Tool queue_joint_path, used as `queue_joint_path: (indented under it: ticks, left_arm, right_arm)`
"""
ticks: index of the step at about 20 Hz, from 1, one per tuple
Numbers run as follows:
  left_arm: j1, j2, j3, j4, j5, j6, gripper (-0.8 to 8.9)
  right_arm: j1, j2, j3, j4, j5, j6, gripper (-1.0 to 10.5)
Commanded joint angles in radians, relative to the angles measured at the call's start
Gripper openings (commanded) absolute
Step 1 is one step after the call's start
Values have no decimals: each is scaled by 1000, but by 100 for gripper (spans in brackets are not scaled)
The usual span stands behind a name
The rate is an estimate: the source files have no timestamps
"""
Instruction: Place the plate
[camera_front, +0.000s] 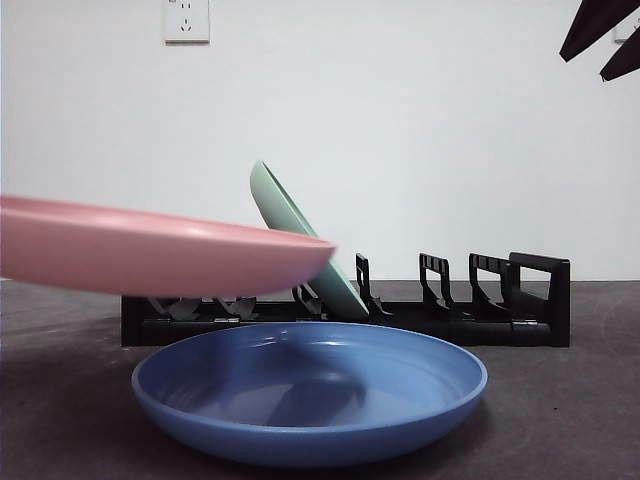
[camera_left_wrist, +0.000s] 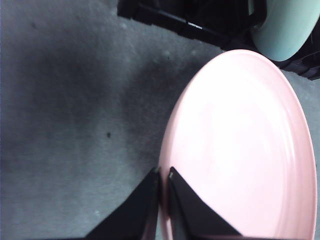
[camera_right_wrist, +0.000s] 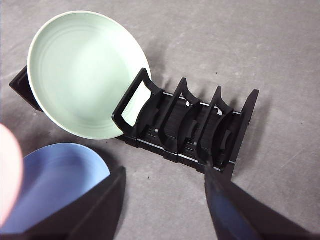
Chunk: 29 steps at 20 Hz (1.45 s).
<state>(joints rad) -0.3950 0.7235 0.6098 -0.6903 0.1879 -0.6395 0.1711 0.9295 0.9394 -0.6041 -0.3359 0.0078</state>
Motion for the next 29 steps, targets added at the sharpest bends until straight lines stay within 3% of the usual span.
queue_joint_path:
  ticks: [1, 13, 29]
  left_arm:
    - [-30, 34, -17, 78, 9, -81, 14]
    - [-190, 404, -21, 464, 0, -140, 15]
    - [-202, 539, -21, 481, -40, -79, 40]
  right_arm:
    - [3, 5, 2, 4, 3, 3, 250]
    - [11, 5, 2, 3, 3, 4, 250]
    - [36, 5, 2, 3, 3, 4, 250]
